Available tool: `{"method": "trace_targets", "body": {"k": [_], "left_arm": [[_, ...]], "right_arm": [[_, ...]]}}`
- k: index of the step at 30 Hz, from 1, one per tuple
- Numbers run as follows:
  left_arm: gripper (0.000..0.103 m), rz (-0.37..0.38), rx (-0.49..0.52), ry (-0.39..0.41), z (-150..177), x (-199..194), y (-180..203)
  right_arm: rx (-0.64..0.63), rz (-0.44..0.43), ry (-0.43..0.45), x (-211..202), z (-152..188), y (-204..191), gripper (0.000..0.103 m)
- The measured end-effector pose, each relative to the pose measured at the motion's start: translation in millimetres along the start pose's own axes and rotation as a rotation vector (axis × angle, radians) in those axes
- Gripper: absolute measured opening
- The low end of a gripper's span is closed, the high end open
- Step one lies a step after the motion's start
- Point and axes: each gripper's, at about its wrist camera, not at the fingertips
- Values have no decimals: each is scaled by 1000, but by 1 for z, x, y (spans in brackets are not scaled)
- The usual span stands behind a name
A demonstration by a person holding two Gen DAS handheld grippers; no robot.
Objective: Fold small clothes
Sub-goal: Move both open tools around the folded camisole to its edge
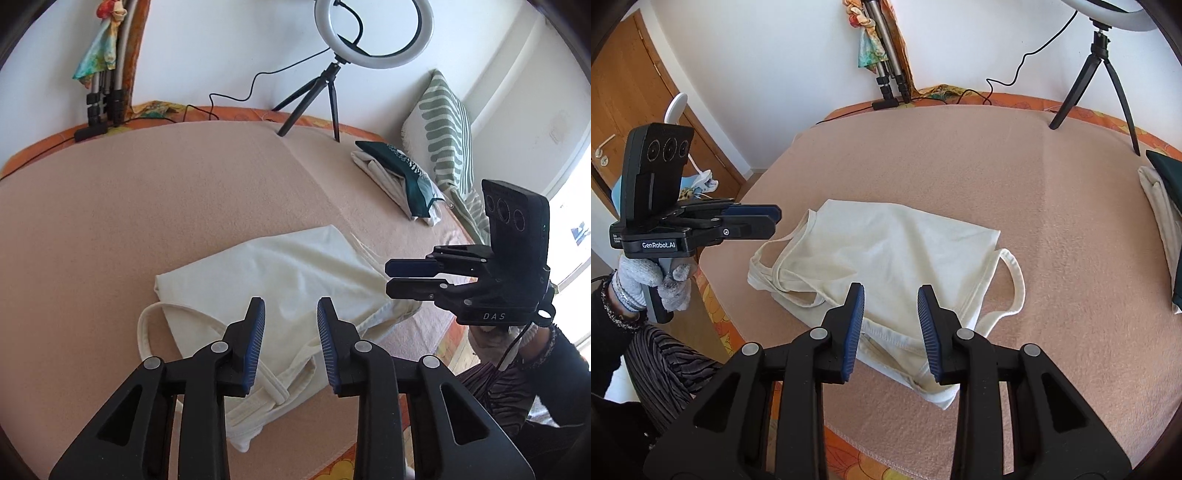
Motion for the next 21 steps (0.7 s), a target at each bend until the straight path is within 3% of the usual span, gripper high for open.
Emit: {"method": "trace_targets", "body": {"k": [4, 9, 11, 16, 21], "left_arm": [[28, -43, 23, -85, 16, 17, -5], [27, -78, 95, -166, 65, 14, -2], [28, -100, 109, -167, 85, 6, 0], [27, -63, 69, -154, 113, -18, -5], [28, 26, 15, -76, 98, -41, -1]], "right_arm": [[-28, -3, -42, 13, 3, -3, 32], [-78, -9, -122, 16, 32, -13, 32], [-120, 20, -152, 12, 48, -21, 32], [-151, 44, -174, -4, 74, -31, 32], [-102, 25, -45, -30, 61, -26, 32]]}}
Point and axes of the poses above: each gripper's, at about its wrist camera, not at the fingertips, and x roughly the way its jaws point, y to its right, z to its underside, and after that the axes turned 14 degrees about -x, right-handed
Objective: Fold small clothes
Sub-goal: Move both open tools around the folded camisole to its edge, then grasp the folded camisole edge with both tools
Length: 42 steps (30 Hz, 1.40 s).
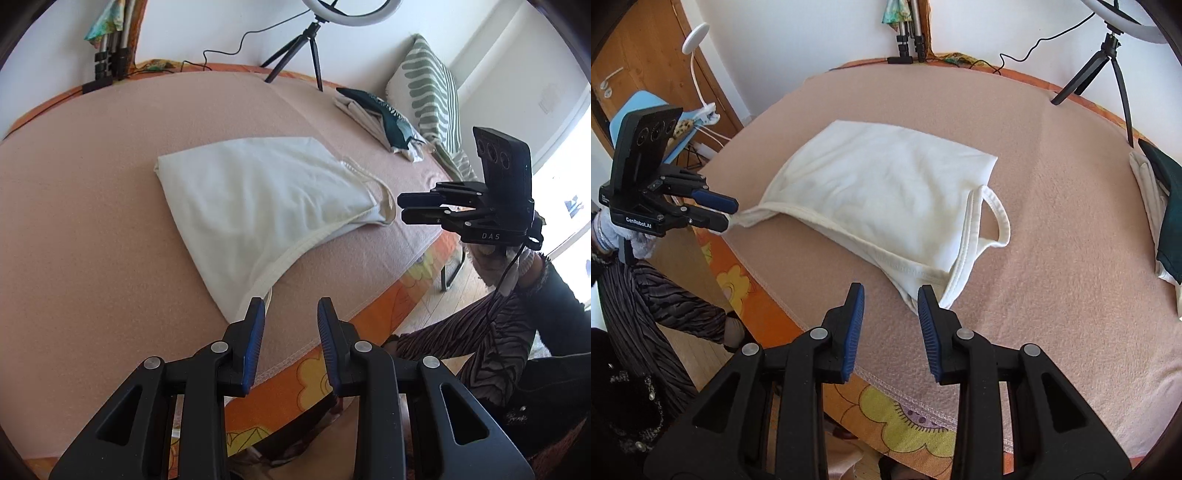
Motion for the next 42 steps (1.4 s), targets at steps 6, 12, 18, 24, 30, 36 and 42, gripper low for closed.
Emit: {"method": "trace_targets", "body": {"k": [6, 12, 18, 24, 30, 36, 42], "left_arm": [[28, 2, -29, 52, -24, 12, 1], [28, -48, -38, -16, -23, 43, -7], [27, -56, -31, -62, -8, 47, -16], [27, -60, -42, -76, 14, 29, -31], [28, -8, -137, -8, 18, 5, -42], [43, 143, -408, 66, 7, -4, -74], [43, 237, -595, 50, 9, 12, -96]], "right_arm": [[71, 25, 3, 16, -24, 23, 32], [134, -15, -112, 42, -12, 34, 30], [78, -16, -159, 25, 14, 6, 30], [63, -14, -110, 10, 10, 6, 32], [182, -2, 48, -8, -17, 45, 51], [370, -30, 127, 3, -31, 94, 63], [492, -121, 130, 30, -36, 126, 63]]}}
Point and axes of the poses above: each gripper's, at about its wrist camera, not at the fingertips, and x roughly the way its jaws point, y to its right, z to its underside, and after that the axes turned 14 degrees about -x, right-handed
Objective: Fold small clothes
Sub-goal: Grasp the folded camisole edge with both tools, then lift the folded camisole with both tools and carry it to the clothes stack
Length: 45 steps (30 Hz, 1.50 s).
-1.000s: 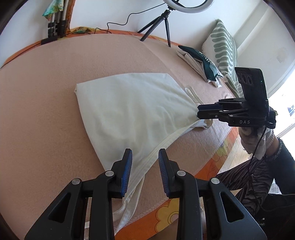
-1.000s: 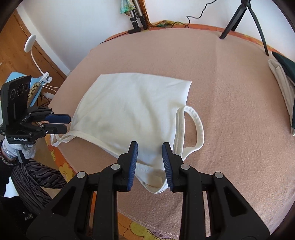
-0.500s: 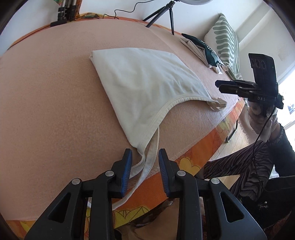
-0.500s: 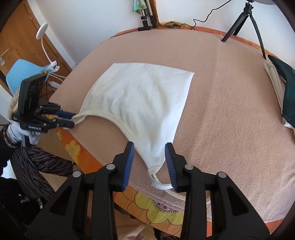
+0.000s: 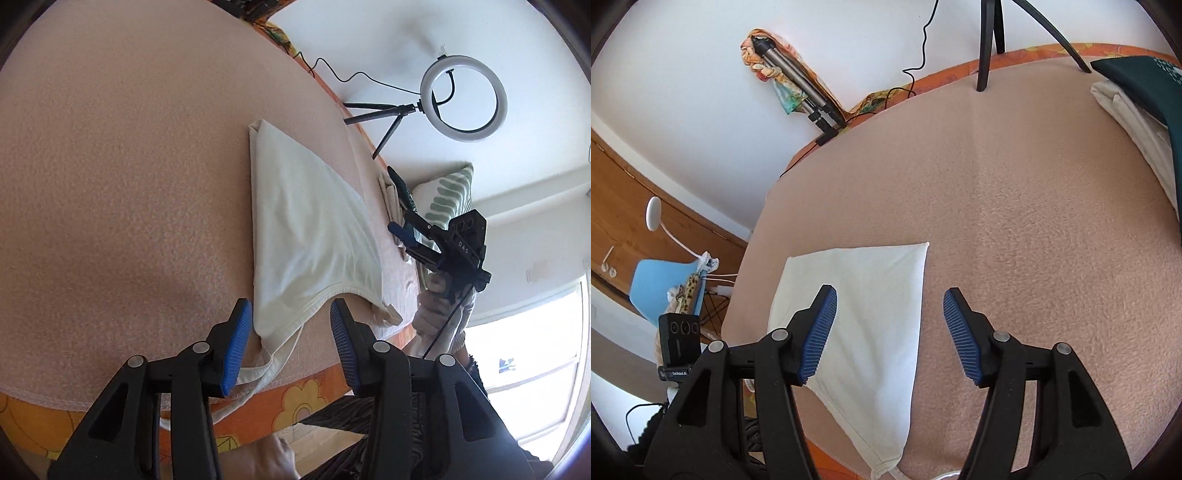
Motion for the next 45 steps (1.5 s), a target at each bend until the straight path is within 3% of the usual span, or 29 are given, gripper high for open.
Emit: {"method": "trace_targets", "body": {"k": [9, 14, 21, 27, 32, 37, 38, 40, 43, 45], "left_arm": [[44, 43, -116, 10, -6, -1, -15], [45, 70, -127, 1, -9, 6, -10], [45, 89, -114, 4, -9, 16, -1], [45, 95, -126, 7, -17, 25, 5], [43, 100, -124, 13, -18, 31, 8], [32, 79, -107, 17, -18, 35, 12], [24, 62, -97, 19, -18, 36, 12], [21, 41, -84, 25, -17, 36, 12], [15, 14, -50, 39, -14, 35, 15], [14, -1, -18, 56, -11, 33, 20]], "right_arm": [[36, -2, -46, 35, -9, 17, 63], [58, -27, -35, 41, -9, 25, 63], [110, -125, 4, 41, -5, 34, 63], [131, -165, 2, 51, -4, 31, 53], [111, -168, -13, 58, -8, 23, 52], [114, -159, -21, 61, -10, 21, 44], [113, -142, -26, 61, -10, 21, 41], [113, -106, -36, 62, -10, 22, 20], [104, -78, -40, 61, -11, 20, 10], [72, -53, -34, 57, -14, 13, 9]]}}
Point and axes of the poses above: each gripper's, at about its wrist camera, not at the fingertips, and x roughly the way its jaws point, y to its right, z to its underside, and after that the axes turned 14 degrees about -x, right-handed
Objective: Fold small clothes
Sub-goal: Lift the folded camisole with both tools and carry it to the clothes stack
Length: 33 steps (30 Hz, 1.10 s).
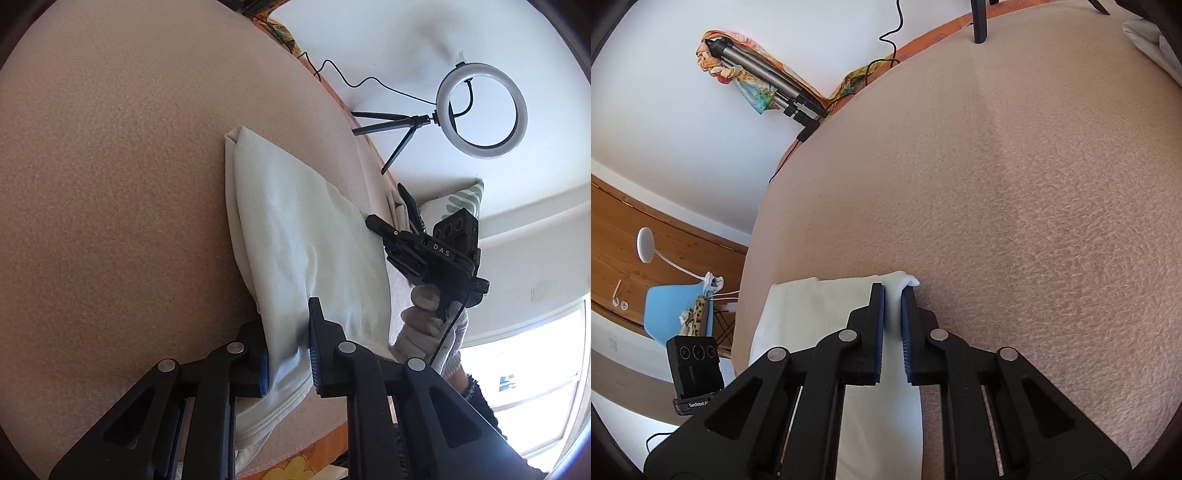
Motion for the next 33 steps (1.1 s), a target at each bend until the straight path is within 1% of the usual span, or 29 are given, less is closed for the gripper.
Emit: {"method": "trace_targets", "body": {"k": [3, 6, 10, 18, 22, 26, 33], "left_arm": [[13, -19, 43, 14, 3, -1, 5], [12, -15, 31, 19, 2, -1, 3], [12, -26, 101, 42, 7, -5, 16], [11, -2, 181, 55, 14, -2, 43], [11, 17, 226, 56, 13, 3, 66], [11, 27, 313, 63, 17, 12, 97], [11, 81, 379, 22, 22, 44, 145]], "right_arm": [[-46, 14, 15, -7, -4, -13, 8], [-63, 38, 24, -10, -7, -19, 8], [-105, 73, 46, -20, -11, -31, 7], [-169, 104, 119, -48, -21, -55, 7], [-160, 110, 153, -64, -23, -53, 7], [-157, 138, 199, -87, -24, -48, 7], [-135, 198, 262, -140, -22, -31, 7]]}}
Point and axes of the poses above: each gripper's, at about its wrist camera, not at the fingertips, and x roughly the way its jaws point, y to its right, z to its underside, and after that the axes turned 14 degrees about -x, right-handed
